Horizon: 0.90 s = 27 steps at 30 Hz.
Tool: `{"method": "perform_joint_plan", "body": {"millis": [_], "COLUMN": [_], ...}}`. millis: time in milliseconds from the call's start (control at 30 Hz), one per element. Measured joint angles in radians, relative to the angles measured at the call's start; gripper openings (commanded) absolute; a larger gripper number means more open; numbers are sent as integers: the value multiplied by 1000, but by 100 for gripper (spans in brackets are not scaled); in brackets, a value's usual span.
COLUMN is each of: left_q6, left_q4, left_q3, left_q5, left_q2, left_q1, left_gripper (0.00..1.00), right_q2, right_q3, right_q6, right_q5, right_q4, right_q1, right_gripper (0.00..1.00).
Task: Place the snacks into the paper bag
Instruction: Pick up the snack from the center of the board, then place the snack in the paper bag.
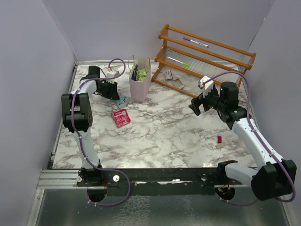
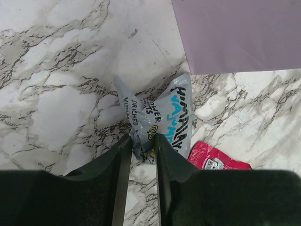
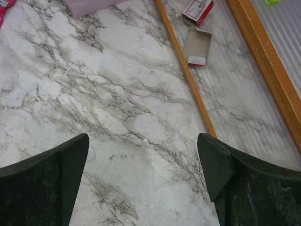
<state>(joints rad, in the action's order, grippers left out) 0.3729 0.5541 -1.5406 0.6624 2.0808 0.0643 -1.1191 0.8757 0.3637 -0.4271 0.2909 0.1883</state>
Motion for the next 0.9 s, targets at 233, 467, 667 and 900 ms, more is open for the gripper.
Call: {"method": "perform_joint_plan", "body": {"millis": [233,467,667,900], "left_q6": [15,51,85,89], "left_q4": [27,74,103,117], "left_q3": [-8,-19,-2,68], "left_q5": [4,-5,-40,-46], "left_q2": [0,-11,-124,-388], "left_q1": [0,0,0,0], "left_gripper": [6,0,0,0], "right_q2": [0,0,0,0], "right_q3": [0,0,0,0], "right_q6": [0,0,0,0], "right_q5": [0,0,0,0], "right_q4": [0,0,0,0], "right_q1": [0,0,0,0], "right_gripper": [99,99,99,99]}}
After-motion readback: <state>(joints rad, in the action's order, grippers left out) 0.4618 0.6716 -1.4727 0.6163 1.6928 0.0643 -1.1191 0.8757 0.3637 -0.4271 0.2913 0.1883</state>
